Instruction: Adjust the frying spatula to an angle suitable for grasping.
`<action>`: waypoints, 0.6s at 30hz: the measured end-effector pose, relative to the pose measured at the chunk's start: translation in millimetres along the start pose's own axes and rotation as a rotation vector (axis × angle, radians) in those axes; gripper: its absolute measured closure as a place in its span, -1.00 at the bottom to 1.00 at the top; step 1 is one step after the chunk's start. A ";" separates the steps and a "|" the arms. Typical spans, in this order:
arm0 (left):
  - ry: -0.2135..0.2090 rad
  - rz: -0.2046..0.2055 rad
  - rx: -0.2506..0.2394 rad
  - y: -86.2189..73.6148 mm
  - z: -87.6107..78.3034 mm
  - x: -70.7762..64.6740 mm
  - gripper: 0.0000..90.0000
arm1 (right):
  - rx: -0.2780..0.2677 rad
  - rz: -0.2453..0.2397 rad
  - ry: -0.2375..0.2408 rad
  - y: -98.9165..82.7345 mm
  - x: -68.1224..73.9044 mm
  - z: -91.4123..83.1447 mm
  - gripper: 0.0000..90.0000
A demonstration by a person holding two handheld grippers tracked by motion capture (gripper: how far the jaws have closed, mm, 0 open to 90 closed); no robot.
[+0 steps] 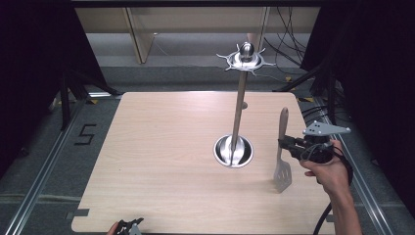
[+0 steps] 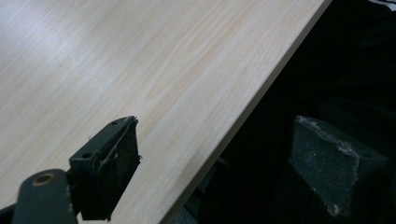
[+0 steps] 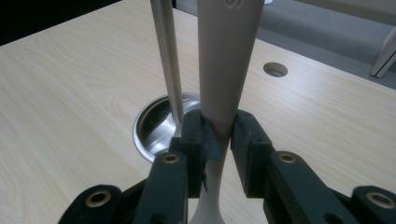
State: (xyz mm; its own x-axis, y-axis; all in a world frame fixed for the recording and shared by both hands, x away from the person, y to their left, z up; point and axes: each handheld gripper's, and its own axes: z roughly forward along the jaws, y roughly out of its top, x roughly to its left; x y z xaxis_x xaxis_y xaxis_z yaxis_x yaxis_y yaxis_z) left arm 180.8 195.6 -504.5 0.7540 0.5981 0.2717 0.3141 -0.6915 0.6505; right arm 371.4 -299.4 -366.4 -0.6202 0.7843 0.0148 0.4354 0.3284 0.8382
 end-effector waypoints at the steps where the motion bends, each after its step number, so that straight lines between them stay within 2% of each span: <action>1: -0.004 0.004 0.003 0.3 -0.2 0.1 -0.67 | -0.006 -0.007 0.000 0.4 -0.9 0.3 0.68; 3: 0.001 0.007 0.006 0.4 -1.9 0.3 -0.67 | -0.021 0.002 0.000 1.9 1.2 -0.1 0.68; 5: 0.007 -0.002 0.001 0.0 -1.0 0.2 -0.67 | -0.026 -0.029 0.007 4.3 -0.8 -1.7 0.68; 6: 0.002 0.007 0.009 0.2 -1.9 0.9 -0.67 | -0.041 0.004 0.004 4.7 1.6 -2.0 0.68; 8: 0.000 0.005 0.006 0.2 -1.9 0.8 -0.67 | -0.035 -0.007 0.014 5.8 0.7 -3.3 0.68; 9: 0.000 0.006 0.007 0.2 -1.8 0.8 -0.67 | -0.075 -0.014 0.008 6.9 0.9 -2.2 0.68; 10: 0.000 0.006 0.007 0.2 -1.8 0.8 -0.67 | -0.075 -0.014 0.008 6.9 0.9 -2.2 0.68; 12: -0.003 -0.019 -0.012 0.0 -0.3 -0.2 -0.67 | -0.075 -0.010 0.021 8.6 2.2 -0.3 0.68; 13: 0.003 0.000 0.000 0.2 -0.9 0.6 -0.67 | -0.078 -0.014 0.023 9.4 2.6 0.8 0.68; 14: 0.003 0.000 0.000 0.2 -0.9 0.6 -0.67 | -0.083 -0.011 0.029 10.5 3.7 1.7 0.68; 15: -0.008 -0.021 -0.015 0.0 0.2 0.2 -0.67 | -0.070 -0.017 0.040 12.3 3.7 1.5 0.68; 18: -0.023 -0.013 -0.005 0.0 -1.3 1.3 -0.67 | -0.092 -0.012 0.038 16.0 5.2 4.0 0.68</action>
State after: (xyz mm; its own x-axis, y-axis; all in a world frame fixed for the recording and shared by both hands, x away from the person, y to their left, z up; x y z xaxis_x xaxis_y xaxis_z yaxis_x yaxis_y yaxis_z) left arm 181.0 196.9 -503.2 0.7629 0.5975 0.2469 0.3210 -0.6816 0.6575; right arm 377.8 -288.0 -355.2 -0.6497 0.7598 0.0238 0.3675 0.2865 0.8848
